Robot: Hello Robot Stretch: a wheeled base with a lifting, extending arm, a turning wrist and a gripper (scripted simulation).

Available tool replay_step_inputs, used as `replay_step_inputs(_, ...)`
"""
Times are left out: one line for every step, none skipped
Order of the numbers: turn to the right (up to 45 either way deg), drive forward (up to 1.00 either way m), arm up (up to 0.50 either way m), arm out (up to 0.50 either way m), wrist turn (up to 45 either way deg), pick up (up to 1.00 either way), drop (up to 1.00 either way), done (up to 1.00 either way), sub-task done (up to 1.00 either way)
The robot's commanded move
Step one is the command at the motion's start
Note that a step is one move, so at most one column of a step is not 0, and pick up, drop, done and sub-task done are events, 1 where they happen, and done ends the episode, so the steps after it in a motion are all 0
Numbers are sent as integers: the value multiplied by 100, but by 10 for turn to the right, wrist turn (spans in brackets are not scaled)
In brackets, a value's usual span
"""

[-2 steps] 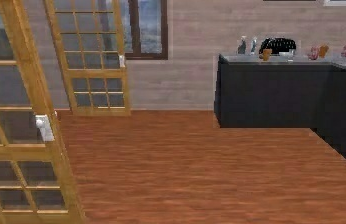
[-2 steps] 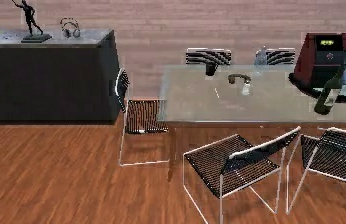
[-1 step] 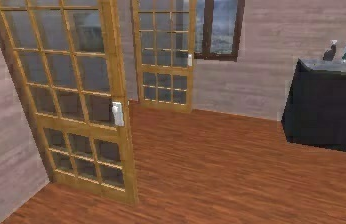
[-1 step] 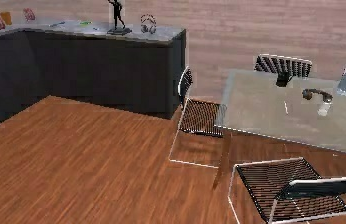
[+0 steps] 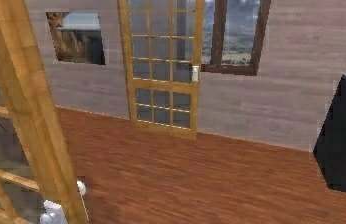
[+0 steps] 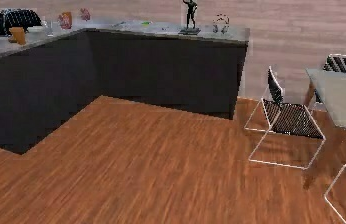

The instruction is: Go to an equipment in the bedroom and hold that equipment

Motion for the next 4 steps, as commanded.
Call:
replay_step_inputs(450, 0, 0, 0, 0, 0, 0, 0, 0)
replay_step_inputs(90, 0, 0, 0, 0, 0, 0, 0, 0)
replay_step_inputs(0, 15, 0, 0, 0, 0, 0, 0, 0)
replay_step_inputs(-450, 0, 0, 0, 0, 0, 0, 0, 0)
